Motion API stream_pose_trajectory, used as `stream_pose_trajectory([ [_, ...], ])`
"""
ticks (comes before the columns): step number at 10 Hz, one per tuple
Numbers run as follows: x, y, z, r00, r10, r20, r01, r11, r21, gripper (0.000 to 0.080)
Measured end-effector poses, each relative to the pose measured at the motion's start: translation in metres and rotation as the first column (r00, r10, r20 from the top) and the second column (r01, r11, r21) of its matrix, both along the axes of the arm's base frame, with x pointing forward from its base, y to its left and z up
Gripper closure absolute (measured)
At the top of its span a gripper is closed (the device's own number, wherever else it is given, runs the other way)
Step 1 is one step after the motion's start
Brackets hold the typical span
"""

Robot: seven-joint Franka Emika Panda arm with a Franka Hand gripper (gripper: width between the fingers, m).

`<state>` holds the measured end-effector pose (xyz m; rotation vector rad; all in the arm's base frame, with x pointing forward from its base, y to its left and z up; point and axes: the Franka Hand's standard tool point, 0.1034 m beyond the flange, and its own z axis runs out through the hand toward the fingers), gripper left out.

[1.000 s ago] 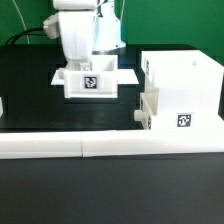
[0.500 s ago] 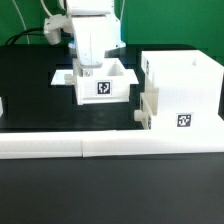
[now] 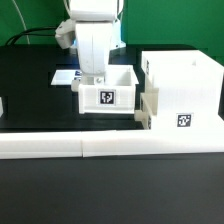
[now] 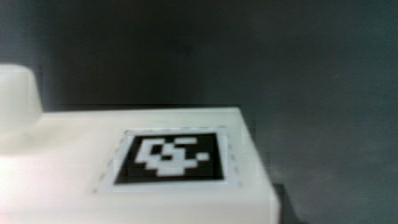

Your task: Assemble drawer

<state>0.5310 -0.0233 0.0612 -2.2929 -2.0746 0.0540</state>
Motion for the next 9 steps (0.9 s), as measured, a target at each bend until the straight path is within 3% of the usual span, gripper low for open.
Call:
stream_pose_trajectory([
  [9,0.003,0.0035,-0.004,0.997,-0.012,0.07,0.012,1.0,0.005,0.0757],
])
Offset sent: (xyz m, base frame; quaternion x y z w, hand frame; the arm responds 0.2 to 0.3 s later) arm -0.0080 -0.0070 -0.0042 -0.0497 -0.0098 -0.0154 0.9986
